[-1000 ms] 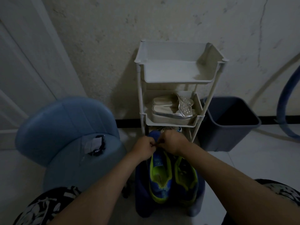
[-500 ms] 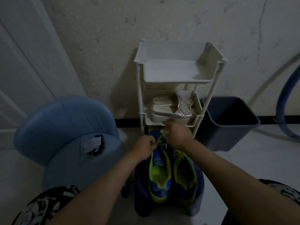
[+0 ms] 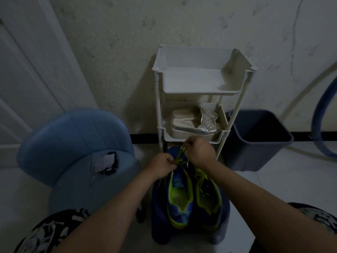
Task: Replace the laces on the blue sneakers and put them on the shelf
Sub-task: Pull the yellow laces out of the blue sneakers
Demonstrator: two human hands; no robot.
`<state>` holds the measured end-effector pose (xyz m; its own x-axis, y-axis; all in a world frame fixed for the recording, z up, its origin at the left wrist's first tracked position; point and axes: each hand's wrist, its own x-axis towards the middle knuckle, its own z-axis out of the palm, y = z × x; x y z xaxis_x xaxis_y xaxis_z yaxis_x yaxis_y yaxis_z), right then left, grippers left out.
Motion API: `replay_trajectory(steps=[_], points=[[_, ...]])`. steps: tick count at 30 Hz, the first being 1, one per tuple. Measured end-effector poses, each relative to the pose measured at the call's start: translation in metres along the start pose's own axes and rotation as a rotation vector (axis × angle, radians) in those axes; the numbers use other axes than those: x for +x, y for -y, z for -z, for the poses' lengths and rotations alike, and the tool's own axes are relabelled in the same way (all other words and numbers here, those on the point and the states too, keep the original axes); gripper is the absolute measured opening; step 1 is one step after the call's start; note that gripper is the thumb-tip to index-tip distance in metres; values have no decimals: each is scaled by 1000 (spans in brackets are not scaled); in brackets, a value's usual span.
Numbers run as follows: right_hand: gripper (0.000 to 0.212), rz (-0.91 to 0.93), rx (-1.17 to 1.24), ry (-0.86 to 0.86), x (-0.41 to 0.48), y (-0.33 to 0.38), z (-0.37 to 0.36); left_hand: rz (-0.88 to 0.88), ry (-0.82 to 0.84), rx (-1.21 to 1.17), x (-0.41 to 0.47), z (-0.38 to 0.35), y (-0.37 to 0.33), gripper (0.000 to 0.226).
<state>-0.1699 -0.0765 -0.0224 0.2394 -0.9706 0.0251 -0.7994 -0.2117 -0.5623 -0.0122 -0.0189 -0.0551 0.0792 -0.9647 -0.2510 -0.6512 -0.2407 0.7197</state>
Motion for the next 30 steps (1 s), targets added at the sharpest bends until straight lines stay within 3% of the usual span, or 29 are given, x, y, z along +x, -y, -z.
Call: replay_trajectory(steps=[3,6,8,10,13,16,20,26,30], points=[[20,-115,230,-174,5,0,5,-15,-1,16,0,-1,0,10],[21,-158,264,-163,8,-2,7,-31,-10,44,-1,-2,-2,9],[39,-77,150,-86,4,0,10,-30,-16,62,-1,-2,-2,7],[57,120,2,4,-4,5,14,-26,-16,95,-1,-2,-3,5],[46,329,-161,261,-13,13,6,-47,-32,128,-1,-2,-4,9],[31,314,-361,422,-11,9,-7,-57,-44,133,-3,-1,-5,5],[22,302,-308,348,-9,7,-7,-41,-44,125,-1,-2,-2,9],[18,34,-160,38,-3,3,-2,-16,-9,99,0,0,-1,17],[13,-36,-35,-103,-4,5,3,-26,-14,123,-2,-1,-2,8]])
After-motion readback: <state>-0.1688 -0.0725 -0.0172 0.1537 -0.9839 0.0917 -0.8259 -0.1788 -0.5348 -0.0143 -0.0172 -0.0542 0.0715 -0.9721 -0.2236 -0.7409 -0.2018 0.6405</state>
